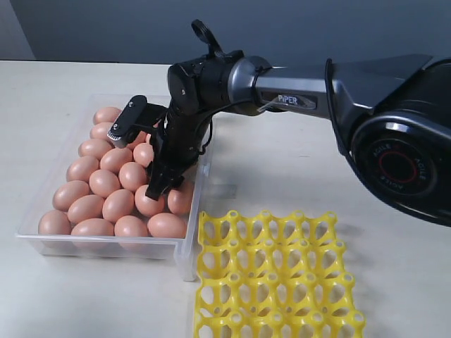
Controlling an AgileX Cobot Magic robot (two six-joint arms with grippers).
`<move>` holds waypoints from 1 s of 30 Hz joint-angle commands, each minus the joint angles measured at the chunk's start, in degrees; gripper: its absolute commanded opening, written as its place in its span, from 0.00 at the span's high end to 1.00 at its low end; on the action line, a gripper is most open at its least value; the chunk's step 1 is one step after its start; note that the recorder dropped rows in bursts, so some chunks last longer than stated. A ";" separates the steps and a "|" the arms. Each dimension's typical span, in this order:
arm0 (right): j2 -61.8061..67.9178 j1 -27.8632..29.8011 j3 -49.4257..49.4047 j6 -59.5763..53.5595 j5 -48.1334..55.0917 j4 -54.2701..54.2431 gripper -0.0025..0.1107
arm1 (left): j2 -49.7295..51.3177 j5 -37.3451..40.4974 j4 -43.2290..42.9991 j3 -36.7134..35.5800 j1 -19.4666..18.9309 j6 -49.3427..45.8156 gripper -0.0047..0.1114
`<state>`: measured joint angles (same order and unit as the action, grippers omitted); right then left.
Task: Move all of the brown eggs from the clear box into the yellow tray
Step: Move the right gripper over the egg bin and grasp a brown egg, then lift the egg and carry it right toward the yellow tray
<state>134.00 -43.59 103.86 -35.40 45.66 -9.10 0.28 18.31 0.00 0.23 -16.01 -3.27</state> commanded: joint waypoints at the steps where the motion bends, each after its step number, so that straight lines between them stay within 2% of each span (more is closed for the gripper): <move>1: -1.23 0.09 0.38 -0.12 0.70 0.90 0.92 | -0.28 -0.63 0.00 -0.23 0.26 0.03 0.96; 2: -1.55 0.09 0.38 -0.12 0.82 0.70 0.99 | -0.28 -0.63 0.00 -0.23 0.26 0.03 0.96; 6: -3.46 0.09 0.38 -0.12 1.81 -1.20 0.98 | -0.28 -0.63 0.00 -0.23 0.26 0.03 0.96; 12: -6.76 0.09 0.26 -3.20 4.10 -16.68 0.98 | -0.28 -0.63 0.00 -0.23 0.26 0.03 0.96; 20: -12.02 0.09 -0.58 -6.52 1.47 -32.88 0.98 | -0.28 -0.63 0.00 -0.23 0.26 0.03 0.96; 27: -23.49 0.20 -14.77 -15.52 -9.14 -46.76 0.98 | -0.28 -0.63 0.00 -0.23 0.26 0.03 0.96; 30: -30.13 0.20 -22.95 -18.73 -13.92 -46.73 0.98 | -0.28 -0.63 0.00 -0.23 0.26 0.03 0.96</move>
<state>109.37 -43.59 87.33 -50.74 36.02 -54.47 0.28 18.31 0.00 0.23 -16.01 -3.27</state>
